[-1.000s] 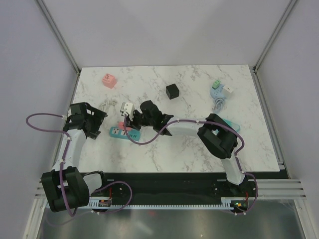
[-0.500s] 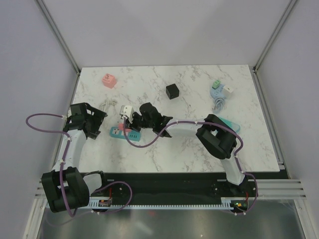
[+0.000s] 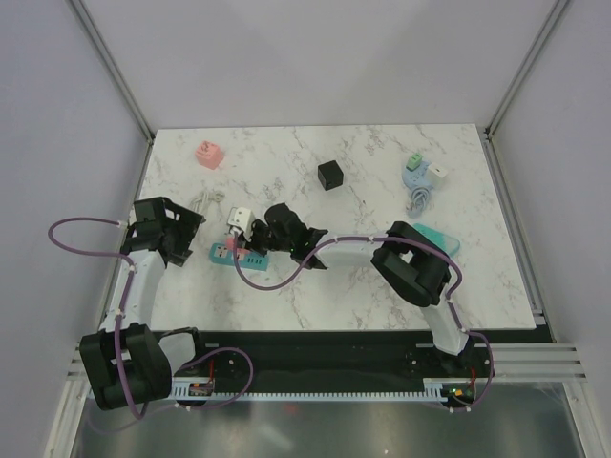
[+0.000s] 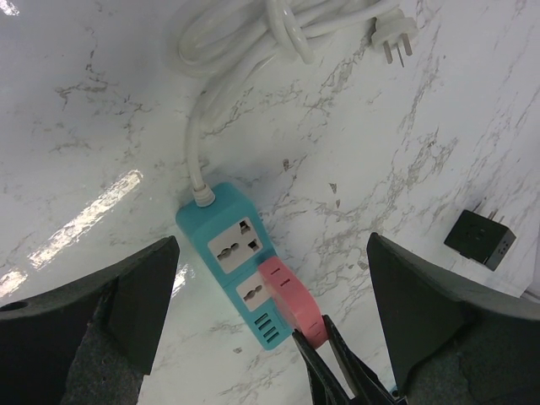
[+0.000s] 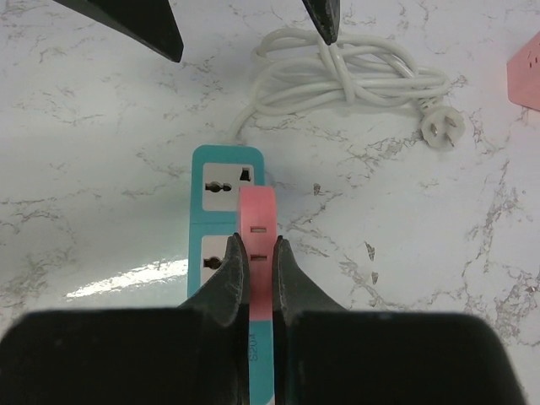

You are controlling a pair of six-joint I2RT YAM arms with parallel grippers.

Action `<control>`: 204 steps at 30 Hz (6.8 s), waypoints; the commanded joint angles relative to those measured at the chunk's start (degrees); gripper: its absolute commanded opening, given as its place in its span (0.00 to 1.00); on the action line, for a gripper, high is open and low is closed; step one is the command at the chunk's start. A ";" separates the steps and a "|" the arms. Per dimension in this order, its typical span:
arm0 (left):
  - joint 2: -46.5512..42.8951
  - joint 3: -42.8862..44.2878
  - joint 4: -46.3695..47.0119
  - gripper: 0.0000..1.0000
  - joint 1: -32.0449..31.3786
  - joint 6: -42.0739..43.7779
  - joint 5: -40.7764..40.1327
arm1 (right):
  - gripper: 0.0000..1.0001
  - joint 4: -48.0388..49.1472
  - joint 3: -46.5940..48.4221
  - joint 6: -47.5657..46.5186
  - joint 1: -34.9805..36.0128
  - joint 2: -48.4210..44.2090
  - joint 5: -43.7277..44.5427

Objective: Insert the plug

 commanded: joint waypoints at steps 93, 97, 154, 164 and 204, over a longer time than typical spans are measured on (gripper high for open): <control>68.98 70.23 11.64 0.36 -8.21 68.45 6.10 | 0.98 -20.18 -27.31 32.50 -0.37 -60.61 27.70; 64.32 66.37 11.38 0.21 -10.05 67.49 7.95 | 0.98 -21.94 -26.96 34.78 -0.46 -62.71 28.14; 12.89 11.25 80.54 0.02 -39.76 -13.81 39.42 | 0.93 33.25 -43.48 78.64 -24.01 -60.44 -4.73; 13.86 9.40 82.74 0.31 -40.29 -15.04 39.59 | 0.14 40.80 -44.27 81.28 -24.01 -56.22 -4.29; -2.04 12.75 9.18 1.00 -40.03 32.50 5.23 | 0.00 -80.19 -14.31 93.48 -28.49 -64.14 51.59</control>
